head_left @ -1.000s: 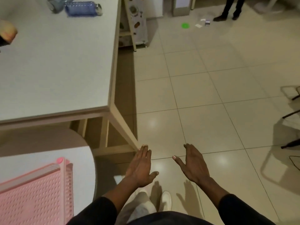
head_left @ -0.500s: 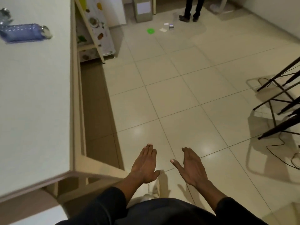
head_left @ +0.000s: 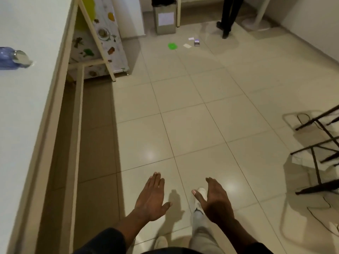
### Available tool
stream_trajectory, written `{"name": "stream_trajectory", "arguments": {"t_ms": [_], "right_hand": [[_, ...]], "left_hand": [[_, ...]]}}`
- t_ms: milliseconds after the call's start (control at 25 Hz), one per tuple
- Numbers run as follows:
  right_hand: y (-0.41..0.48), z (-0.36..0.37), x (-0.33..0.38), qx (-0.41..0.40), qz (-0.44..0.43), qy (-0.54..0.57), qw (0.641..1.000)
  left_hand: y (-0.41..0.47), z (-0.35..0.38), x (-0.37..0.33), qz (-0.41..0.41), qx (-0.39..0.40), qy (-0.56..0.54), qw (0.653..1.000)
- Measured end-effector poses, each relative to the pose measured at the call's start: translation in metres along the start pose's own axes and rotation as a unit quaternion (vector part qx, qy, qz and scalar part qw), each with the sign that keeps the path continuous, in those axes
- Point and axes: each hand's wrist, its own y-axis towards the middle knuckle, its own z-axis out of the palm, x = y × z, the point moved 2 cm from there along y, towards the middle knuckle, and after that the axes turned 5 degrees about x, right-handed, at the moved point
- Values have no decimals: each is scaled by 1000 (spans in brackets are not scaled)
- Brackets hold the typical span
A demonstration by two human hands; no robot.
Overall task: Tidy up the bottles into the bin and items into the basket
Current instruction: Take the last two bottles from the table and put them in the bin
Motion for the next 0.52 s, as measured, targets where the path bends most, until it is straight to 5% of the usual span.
{"name": "stream_trajectory", "arguments": {"t_ms": [120, 360, 520], "right_hand": [[71, -15, -19, 4, -66, -8, 998], [226, -67, -28, 135, -145, -72, 978], [313, -92, -4, 120, -204, -82, 968]], "left_hand": [[42, -20, 10, -81, 5, -28, 996], [110, -88, 12, -195, -36, -70, 978], [143, -130, 28, -242, -69, -66, 966]]}}
